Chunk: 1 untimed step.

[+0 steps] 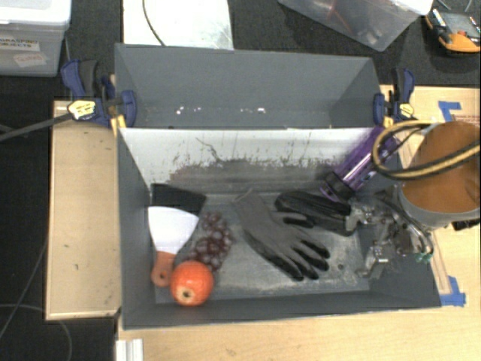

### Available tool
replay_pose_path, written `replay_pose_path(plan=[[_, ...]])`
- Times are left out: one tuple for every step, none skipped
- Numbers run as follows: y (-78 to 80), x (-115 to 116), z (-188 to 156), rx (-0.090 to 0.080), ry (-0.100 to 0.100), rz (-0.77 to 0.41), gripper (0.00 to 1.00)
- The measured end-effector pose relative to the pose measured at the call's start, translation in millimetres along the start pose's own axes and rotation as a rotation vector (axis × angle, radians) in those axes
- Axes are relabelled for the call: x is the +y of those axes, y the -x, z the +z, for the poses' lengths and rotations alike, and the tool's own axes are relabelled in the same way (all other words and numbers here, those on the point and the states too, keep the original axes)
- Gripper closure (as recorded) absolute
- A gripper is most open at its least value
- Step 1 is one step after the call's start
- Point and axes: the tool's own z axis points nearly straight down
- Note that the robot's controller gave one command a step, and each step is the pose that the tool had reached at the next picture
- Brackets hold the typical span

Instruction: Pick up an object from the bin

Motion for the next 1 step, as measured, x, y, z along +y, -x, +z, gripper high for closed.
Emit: replay_pose_path(plan=[[2.1,0.5,-3.8,-0.007,-0.001,-0.009,0.00]])
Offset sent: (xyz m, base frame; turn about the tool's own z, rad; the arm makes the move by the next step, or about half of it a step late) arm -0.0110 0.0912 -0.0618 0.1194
